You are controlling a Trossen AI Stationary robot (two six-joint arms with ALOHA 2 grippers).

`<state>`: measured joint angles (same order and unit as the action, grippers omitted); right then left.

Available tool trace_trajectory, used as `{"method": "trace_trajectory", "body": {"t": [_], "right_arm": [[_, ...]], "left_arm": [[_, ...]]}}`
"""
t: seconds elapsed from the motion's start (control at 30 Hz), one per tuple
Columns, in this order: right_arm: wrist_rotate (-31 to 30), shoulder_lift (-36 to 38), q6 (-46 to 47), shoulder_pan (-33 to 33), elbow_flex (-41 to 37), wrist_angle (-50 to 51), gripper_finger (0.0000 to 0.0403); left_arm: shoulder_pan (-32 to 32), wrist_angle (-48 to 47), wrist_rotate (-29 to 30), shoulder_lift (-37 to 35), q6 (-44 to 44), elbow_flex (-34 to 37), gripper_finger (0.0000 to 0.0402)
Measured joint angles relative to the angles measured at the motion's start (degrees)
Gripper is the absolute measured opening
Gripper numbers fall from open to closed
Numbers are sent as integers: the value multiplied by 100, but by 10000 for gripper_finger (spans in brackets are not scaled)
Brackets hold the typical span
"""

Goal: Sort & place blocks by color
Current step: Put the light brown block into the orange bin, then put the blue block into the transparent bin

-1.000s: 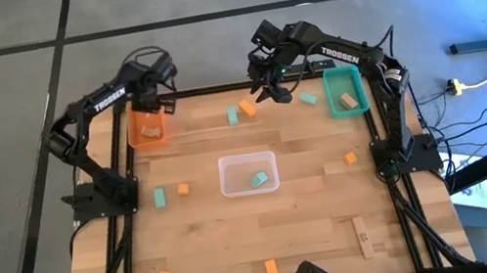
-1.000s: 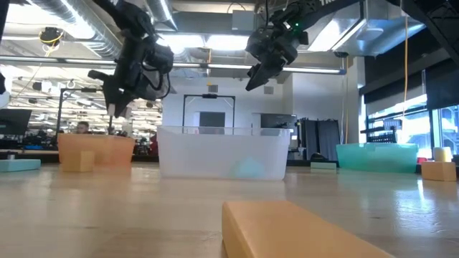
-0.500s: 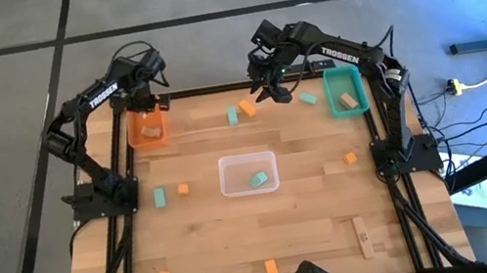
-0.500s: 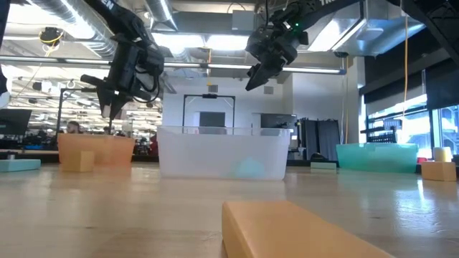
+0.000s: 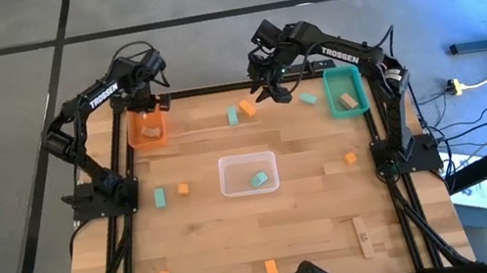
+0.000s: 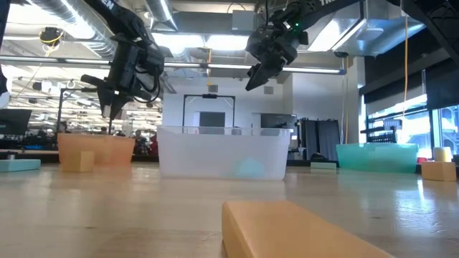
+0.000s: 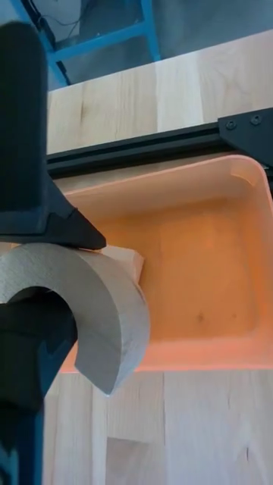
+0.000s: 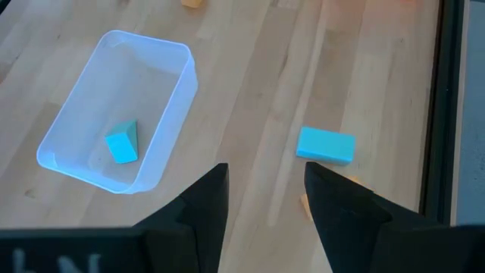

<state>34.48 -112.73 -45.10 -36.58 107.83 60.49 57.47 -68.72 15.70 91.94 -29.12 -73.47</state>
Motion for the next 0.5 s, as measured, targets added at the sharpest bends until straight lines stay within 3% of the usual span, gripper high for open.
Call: {"method": "trace_trajectory", "body": {"t": [0.13, 0.33, 0.5], "right_arm": [[0, 0, 1, 0, 0, 0, 175], [0, 0, 2, 0, 0, 0, 175], [0, 0, 1, 0, 0, 0, 175]], "left_arm": [[2, 59, 75, -2, 121, 0, 72], [28, 88, 263, -2, 398, 0, 116], [28, 95, 276, -2, 382, 0, 125]]}}
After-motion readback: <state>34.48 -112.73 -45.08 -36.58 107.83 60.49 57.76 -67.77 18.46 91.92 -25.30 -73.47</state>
